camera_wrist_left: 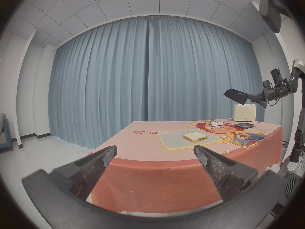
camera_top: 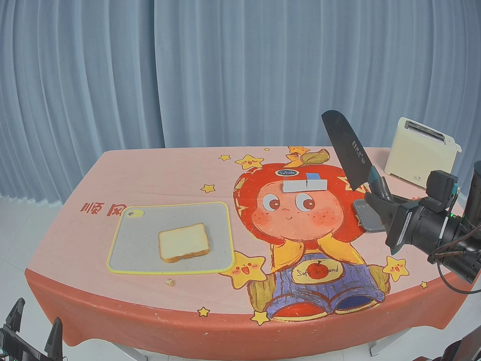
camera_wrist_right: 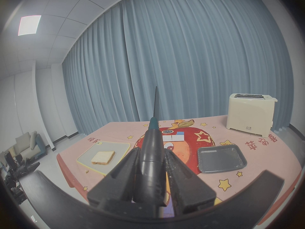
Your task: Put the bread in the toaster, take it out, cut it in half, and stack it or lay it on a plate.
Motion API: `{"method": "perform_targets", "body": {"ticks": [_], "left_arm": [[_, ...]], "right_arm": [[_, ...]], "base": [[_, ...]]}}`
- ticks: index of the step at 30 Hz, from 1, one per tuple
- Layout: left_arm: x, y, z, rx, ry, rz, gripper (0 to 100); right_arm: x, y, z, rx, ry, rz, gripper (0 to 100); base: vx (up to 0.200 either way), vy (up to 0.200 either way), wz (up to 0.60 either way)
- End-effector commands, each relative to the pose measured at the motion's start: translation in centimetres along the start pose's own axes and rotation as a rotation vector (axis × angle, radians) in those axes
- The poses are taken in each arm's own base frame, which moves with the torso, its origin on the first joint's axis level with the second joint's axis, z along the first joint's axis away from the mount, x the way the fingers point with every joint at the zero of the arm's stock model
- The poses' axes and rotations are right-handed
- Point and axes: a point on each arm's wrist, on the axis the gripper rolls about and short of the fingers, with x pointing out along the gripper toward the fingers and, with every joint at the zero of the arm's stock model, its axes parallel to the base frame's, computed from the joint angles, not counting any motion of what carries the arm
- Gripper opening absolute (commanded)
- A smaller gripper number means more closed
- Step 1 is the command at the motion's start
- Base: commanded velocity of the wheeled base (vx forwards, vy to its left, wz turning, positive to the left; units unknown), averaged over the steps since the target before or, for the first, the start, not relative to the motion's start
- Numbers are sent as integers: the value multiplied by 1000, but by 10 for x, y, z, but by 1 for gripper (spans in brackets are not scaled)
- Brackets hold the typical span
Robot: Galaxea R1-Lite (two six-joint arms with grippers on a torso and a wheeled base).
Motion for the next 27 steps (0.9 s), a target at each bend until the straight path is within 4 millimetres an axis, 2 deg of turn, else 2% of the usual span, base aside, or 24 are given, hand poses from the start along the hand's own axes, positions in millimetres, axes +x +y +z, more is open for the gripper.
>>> {"method": "perform_targets", "body": {"ticks": [1,5,27], "left_arm": [[0,0,-5,-1,0,0,100],[0,0,-5,-2,2,2,100],[0,0,-5,-1,0,0,100]], "right_arm": [[0,0,-1,0,2,1,0],[0,0,-1,-1,5,1,0],[0,-1,-4,-4,14,0,0]], "base": [[-200,0,0],[-200,0,0],[0,9,0]]}}
